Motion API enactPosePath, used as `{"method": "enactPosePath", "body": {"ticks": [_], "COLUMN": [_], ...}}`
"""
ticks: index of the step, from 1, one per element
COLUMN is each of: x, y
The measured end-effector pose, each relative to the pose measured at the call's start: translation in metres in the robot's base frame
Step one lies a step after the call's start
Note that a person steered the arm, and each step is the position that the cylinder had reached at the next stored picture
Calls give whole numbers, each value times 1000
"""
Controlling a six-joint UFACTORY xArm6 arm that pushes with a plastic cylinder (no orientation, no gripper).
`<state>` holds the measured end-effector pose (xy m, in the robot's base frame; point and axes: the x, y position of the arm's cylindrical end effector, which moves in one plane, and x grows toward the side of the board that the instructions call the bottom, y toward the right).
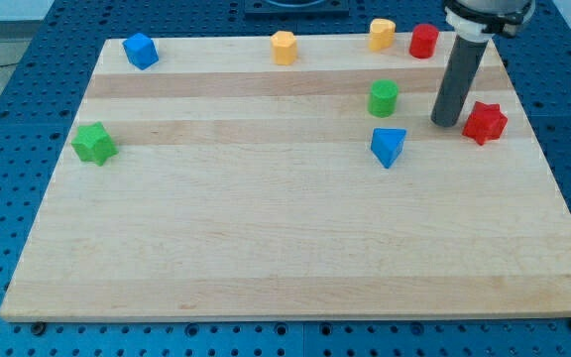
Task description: Point your arm towards the left side of the yellow heart
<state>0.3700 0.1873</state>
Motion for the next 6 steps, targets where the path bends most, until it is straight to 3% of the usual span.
{"method": "enactPosePath", "body": {"ticks": [3,6], "x": [-64,-137], "y": [-16,-113]}}
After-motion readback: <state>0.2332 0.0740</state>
